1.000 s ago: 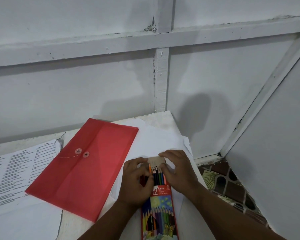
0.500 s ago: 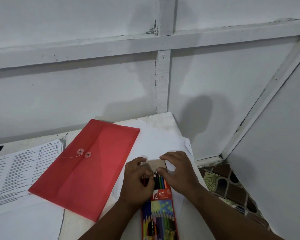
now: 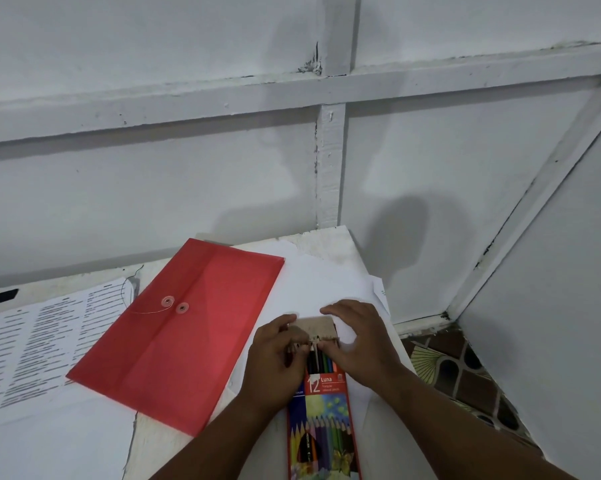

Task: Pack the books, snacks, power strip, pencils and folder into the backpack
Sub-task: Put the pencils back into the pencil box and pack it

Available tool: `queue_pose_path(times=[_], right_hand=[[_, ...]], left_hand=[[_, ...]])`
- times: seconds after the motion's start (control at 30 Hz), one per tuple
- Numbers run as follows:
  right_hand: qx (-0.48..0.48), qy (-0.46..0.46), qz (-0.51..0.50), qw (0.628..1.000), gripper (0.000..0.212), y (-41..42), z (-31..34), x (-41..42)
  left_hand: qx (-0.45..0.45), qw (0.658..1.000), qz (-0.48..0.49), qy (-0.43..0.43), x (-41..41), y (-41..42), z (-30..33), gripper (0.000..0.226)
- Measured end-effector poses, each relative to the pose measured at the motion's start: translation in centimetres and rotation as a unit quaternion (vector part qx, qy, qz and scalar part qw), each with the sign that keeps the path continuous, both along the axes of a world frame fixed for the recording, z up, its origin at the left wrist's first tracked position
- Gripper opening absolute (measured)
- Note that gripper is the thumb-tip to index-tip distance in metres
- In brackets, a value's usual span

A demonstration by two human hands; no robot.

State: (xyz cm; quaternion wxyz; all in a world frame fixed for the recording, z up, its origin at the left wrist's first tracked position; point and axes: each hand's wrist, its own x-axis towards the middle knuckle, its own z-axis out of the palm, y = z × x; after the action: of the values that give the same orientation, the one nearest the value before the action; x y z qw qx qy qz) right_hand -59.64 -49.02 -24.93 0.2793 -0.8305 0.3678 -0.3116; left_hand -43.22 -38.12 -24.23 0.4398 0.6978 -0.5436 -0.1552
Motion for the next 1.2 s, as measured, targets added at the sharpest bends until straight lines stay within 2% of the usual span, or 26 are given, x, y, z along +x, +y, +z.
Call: queue_pose_path(times=[0.1,0.23,0.37,0.5,0.6,0.83,1.0,1.13,1.2], right_hand=[[-0.003,0.006,0.001,1.000,0.030,0.0,-0.3,0.1],[-0.022,0.038,0.004,0.999,0.023,-0.1,-0.4,0.2],[-0.018,0.022,0.008,1.000,0.013,-0.2,-0.5,0.2],[-0.024,0.017,0.013,0.999,0.013,-0.3,-0.6,0.2],[-0.021,0.016,0.016,1.000,0.016,-0.3,-0.7,0.1],[-0.022,0.016,0.021,0.999,0.015,-0.6,-0.7,0.0],[-0.027,0.001,0.021,0.999,0.018,-0.6,-0.6,0.0],[-0.023,0.007,0.027,0.999,0.010,-0.7,-0.7,-0.2],[-0.020,0.011,0.029,0.999,0.010,-0.6,-0.6,-0.2]], left_hand=[[0.000,1.000,0.002,0.011,0.3,-0.2,0.7,0.011],[0.038,0.998,-0.009,-0.039,0.6,-1.1,1.5,0.019],[0.055,0.990,-0.074,-0.106,0.9,-1.8,2.2,0.021],[0.033,0.989,-0.107,-0.100,1.3,-1.7,3.0,0.013],[-0.005,0.995,-0.080,-0.065,1.1,-1.5,2.7,0.004],[0.016,0.999,-0.046,-0.007,1.3,-2.5,0.8,0.013],[0.030,0.997,-0.061,-0.030,1.5,-1.7,0.2,0.016],[0.045,0.994,-0.074,-0.065,1.5,-0.7,0.3,0.036],[0.058,0.993,-0.075,-0.068,1.6,-0.7,0.5,0.034]])
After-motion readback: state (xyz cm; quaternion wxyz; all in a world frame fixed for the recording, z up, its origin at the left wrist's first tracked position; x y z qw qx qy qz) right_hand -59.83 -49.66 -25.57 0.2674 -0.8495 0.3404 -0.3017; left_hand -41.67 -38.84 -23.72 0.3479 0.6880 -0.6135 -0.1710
